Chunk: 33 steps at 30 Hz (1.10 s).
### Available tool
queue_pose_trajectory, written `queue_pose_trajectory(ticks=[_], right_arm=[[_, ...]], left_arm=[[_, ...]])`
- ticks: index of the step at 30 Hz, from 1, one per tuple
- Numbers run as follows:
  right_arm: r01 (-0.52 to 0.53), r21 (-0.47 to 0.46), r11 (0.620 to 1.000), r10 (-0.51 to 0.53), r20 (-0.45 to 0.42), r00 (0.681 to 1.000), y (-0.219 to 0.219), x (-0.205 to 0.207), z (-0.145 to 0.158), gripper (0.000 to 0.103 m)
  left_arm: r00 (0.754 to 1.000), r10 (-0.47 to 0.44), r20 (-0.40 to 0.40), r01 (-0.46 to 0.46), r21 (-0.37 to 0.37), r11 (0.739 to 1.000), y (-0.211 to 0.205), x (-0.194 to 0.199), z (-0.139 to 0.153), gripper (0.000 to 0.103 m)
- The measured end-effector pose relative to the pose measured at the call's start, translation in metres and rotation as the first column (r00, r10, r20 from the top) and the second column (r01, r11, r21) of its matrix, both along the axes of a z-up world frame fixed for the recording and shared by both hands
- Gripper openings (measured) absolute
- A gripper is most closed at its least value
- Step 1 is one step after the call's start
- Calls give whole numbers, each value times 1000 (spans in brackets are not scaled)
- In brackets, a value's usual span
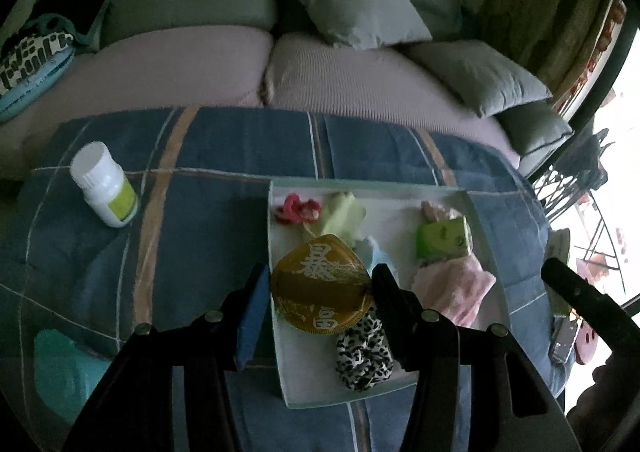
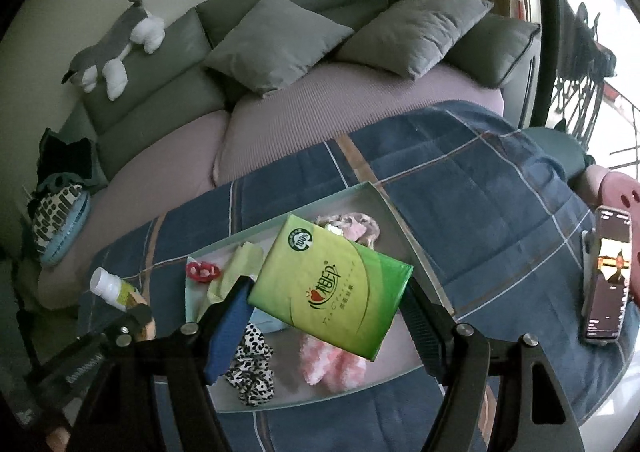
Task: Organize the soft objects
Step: 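Carry the yellow charm and green tissue pack over the tray with both tools, then open both tools to release the charm and tissue pack into the tray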
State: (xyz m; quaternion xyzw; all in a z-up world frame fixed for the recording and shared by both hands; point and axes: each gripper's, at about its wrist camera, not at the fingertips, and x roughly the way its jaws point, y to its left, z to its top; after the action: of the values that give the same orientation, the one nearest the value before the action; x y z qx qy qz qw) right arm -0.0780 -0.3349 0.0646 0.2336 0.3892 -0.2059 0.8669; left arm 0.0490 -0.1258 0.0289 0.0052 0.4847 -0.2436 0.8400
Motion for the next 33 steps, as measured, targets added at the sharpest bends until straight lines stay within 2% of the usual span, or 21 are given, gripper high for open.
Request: queue_pose_trajectory(ticks=[6, 15, 27, 33], right_arm=[[-5, 23, 1000, 6, -45, 999, -5, 12, -20, 76], [-69, 92, 993, 78, -95, 992, 2, 41, -54, 76], [-89, 126, 988, 110, -174, 979, -1, 65, -88, 76], [-88, 139, 986, 113, -190, 975, -2, 67, -95, 77]], left_arm=[[999, -26, -47, 28, 25, 999, -13, 0, -18, 54], [990, -31, -135, 43, 84, 996, -26, 6, -55, 54], [983, -62, -172, 82, 113, 990, -37, 5, -70, 54], [979, -61, -192, 87, 126, 988, -39, 7, -79, 54]])
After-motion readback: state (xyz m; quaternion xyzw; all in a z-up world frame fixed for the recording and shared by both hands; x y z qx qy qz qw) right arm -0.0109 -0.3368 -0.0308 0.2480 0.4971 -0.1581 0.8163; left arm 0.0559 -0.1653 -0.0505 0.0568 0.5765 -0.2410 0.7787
